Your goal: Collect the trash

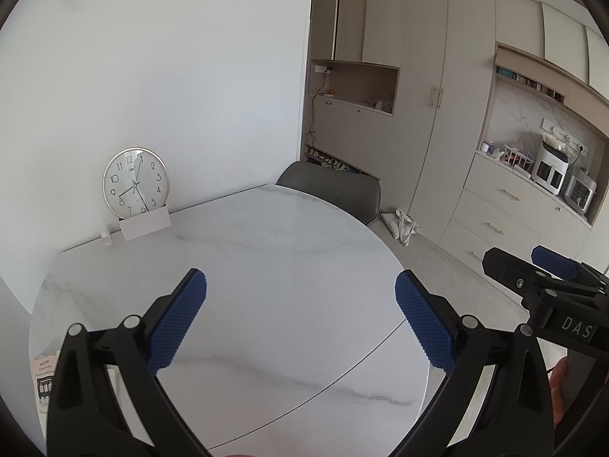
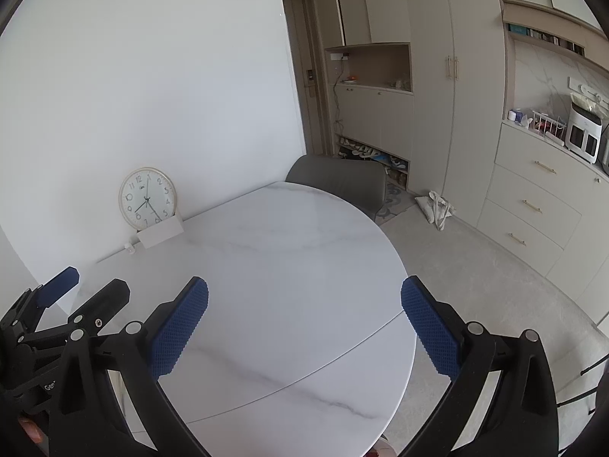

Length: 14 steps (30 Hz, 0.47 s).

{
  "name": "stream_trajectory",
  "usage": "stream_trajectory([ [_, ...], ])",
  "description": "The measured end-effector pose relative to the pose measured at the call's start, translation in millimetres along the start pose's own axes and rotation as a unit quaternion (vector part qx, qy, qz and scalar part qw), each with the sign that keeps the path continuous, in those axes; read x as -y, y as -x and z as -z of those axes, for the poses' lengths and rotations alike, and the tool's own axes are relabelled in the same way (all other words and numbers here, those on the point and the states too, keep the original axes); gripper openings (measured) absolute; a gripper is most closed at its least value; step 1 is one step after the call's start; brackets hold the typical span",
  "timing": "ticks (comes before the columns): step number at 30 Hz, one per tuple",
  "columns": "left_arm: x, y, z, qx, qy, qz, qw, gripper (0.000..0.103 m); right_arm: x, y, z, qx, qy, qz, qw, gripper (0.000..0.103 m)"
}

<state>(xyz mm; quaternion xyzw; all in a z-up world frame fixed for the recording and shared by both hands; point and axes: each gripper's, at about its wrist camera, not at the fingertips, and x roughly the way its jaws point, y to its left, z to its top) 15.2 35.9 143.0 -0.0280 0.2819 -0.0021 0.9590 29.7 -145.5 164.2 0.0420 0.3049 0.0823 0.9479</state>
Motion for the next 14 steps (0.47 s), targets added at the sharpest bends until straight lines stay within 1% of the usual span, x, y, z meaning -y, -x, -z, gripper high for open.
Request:
stream_trajectory([
  [2, 0.3, 0.1, 0.1, -0.001, -0.002, 0.005, 1.0000, 0.095, 1.2, 0.5, 0.4, 0.000, -0.001, 0.000, 1.000, 0.101],
  [7, 3.2, 2.0, 0.8, 0.004, -0.012, -0.002, 0.9999, 0.095, 2.1, 1.4, 1.5, -0.001, -0.001, 0.000, 1.000, 0.101],
  [14, 2.3, 0.4, 1.8, -0.006, -0.005, 0.001, 1.0000, 0.095, 4.3, 1.1, 3.0, -0.004, 0.001, -0.001, 1.000, 0.101],
])
